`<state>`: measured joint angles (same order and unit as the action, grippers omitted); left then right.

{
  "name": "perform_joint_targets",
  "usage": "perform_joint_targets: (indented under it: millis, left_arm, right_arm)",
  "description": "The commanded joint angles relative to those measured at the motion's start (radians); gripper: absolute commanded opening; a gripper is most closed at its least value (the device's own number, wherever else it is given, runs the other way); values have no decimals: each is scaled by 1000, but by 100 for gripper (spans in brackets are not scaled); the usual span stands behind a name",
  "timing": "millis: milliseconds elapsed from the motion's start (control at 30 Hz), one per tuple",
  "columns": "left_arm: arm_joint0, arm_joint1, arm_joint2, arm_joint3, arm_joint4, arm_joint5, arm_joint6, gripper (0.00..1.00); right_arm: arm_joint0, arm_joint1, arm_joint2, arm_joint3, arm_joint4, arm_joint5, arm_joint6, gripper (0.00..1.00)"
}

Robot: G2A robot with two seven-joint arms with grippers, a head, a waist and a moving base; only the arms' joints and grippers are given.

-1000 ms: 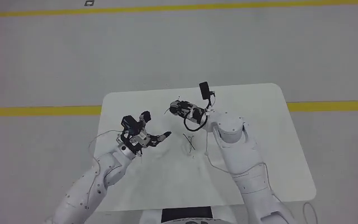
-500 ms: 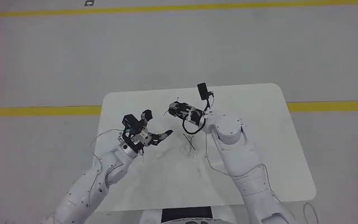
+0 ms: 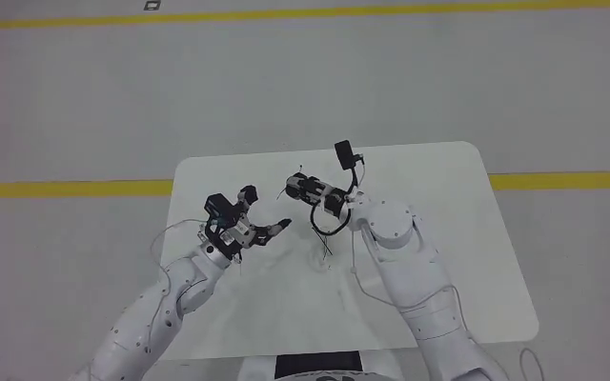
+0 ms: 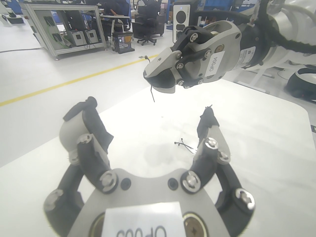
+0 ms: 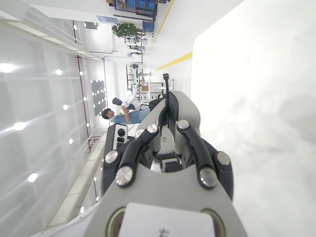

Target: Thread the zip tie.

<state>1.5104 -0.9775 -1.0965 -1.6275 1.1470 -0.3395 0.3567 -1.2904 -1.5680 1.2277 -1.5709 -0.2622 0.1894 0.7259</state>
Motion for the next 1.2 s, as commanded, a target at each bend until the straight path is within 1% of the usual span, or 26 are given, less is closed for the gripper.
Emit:
perform_joint_targets:
  millis: [0, 67, 133, 333, 500, 567, 767, 833, 1000, 1167]
  left_arm:
    - [0, -1, -1, 0, 2, -1, 2, 45]
    - [1, -1, 0, -1, 2, -1, 5, 40]
    - [2, -2, 1, -3, 3, -1, 6, 37]
    - [1, -3, 4, -6, 3, -1, 9, 35]
    - [-2, -2, 12, -7, 2, -1, 13, 31]
    - [-4, -2, 16, -8, 2, -1, 17, 32]
    - [-9, 1, 22, -4, 0, -1, 24, 28]
    - [-11, 2, 25, -3, -3, -1, 25, 28]
    - [-16, 5, 31, 0, -2, -1, 32, 22]
    - [-19, 7, 34, 3, -4, -1, 37, 21]
  right_arm:
    - [-3, 4, -3, -7, -7, -4, -3, 0]
    - [-6, 7, -7, -14, -13, -9, -7, 0]
    - [-9, 11, -11, -19, -19, -17, -9, 0]
    - [-13, 20, -23, -27, -23, -44, -14, 0]
    - [-9, 27, -35, -27, -26, -42, -16, 0]
    - [-8, 29, -40, -25, -22, -45, -15, 0]
    - [-3, 36, -50, -18, -10, -49, -10, 0]
    - [-2, 39, -52, -18, -6, -52, -11, 0]
    - [0, 46, -57, -19, 2, -58, -11, 0]
    - [4, 52, -68, -19, 5, -65, -9, 0]
